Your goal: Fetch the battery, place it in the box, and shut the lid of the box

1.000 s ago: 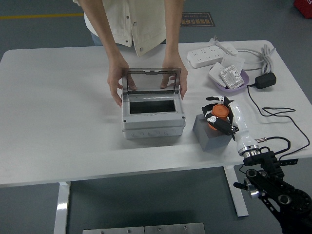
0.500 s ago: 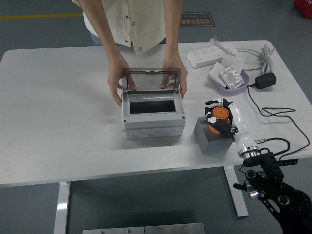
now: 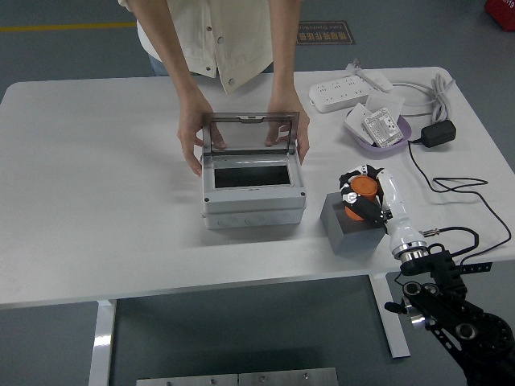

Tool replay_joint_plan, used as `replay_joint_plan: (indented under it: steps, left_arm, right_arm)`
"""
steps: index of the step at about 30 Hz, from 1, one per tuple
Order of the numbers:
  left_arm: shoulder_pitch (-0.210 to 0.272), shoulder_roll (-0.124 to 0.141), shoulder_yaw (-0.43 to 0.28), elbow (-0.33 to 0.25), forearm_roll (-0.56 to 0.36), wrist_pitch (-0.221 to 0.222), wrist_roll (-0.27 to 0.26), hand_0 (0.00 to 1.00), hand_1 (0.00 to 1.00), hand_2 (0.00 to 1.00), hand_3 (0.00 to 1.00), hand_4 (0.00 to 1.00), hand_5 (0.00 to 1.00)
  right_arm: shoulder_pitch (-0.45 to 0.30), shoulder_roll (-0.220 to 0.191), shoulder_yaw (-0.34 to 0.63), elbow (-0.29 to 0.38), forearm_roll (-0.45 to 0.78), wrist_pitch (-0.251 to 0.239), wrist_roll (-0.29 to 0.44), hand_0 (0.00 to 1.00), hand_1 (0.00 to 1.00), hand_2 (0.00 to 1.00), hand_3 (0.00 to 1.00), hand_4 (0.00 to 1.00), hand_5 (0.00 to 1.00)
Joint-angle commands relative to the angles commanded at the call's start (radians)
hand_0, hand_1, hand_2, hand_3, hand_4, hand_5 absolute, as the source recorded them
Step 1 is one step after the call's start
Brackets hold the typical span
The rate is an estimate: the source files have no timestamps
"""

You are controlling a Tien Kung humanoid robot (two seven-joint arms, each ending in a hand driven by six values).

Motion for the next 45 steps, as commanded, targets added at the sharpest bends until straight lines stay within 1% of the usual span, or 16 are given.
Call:
replay_joint_plan:
  steps: [3,4,9,10,15,16,21,22,27,32,38,45]
  left_arm:
    - [0.001,0.0,-0.002,0.0,0.002,0.0,0.0,0.643,0.747,0.617,0.554,0.703,0.238]
    - [0.001,0.0,-0.002,0.0,0.002,0.0,0.0,0.643,0.747,0.617,0.554,0.704,0.238]
    - [-0.001,0.001,-0.005,0.0,0.005,0.001,0.0,0.643,0.747,0.617,0.554,0.704,0.238]
    - [-0.001,0.001,-0.005,0.0,0.005,0.001,0.0,0.643,0.747,0.617,0.554,0.703,0.238]
    - [-0.003,0.0,-0.008,0.0,0.01,0.0,0.003,0.643,0.747,0.617,0.554,0.703,0.238]
    - [-0.004,0.0,-0.008,0.0,0.01,0.0,0.003,0.643,0.747,0.617,0.554,0.703,0.238]
    - [-0.005,0.001,-0.004,0.0,0.008,-0.002,0.006,0.643,0.747,0.617,0.554,0.703,0.238]
    - [-0.006,0.001,-0.003,0.0,0.007,-0.002,0.006,0.643,0.747,0.617,0.554,0.704,0.238]
    - [-0.007,0.001,0.001,0.0,0.004,-0.004,0.008,0.643,0.747,0.617,0.554,0.704,0.238]
    - [-0.011,0.002,0.013,0.0,-0.009,-0.004,0.008,0.643,0.747,0.617,0.554,0.704,0.238]
    - [-0.011,0.004,0.009,0.0,-0.004,-0.005,0.011,0.643,0.747,0.617,0.554,0.703,0.238]
    - [-0.012,0.008,0.008,0.0,-0.005,-0.005,0.014,0.643,0.747,0.617,0.554,0.704,0.238]
  right_arm:
    - [0.003,-0.001,0.0,0.002,-0.013,-0.005,-0.006,0.285,0.305,0.328,0.287,0.002,0.002]
    - [0.003,-0.002,0.0,0.002,-0.016,-0.007,-0.007,0.282,0.296,0.319,0.256,0.002,0.002]
    - [0.014,-0.005,-0.001,0.004,-0.029,-0.017,-0.014,0.282,0.296,0.319,0.256,0.002,0.002]
    - [0.018,-0.006,0.0,0.004,-0.032,-0.019,-0.015,0.192,0.225,0.26,0.213,0.002,0.002]
    - [0.046,-0.012,0.003,0.005,-0.043,-0.028,-0.016,0.192,0.225,0.26,0.213,0.002,0.002]
    - [0.053,-0.014,0.003,0.005,-0.045,-0.028,-0.017,0.166,0.204,0.233,0.246,0.002,0.002]
    - [0.092,-0.022,0.007,0.003,-0.056,-0.028,-0.022,0.166,0.204,0.233,0.246,0.002,0.002]
    - [0.097,-0.023,0.008,0.003,-0.057,-0.028,-0.023,0.086,0.221,0.256,0.251,0.002,0.002]
    - [0.137,-0.024,0.002,0.001,-0.068,-0.028,-0.03,0.086,0.221,0.256,0.251,0.002,0.002]
    - [0.178,-0.018,-0.018,-0.008,-0.137,-0.025,-0.067,0.086,0.222,0.256,0.25,0.002,0.002]
    - [0.238,0.004,-0.055,-0.021,-0.26,-0.011,-0.135,0.085,0.222,0.257,0.248,0.002,0.002]
    - [0.325,0.039,-0.108,-0.05,-0.413,0.03,-0.216,0.083,0.222,0.256,0.248,0.002,0.002]
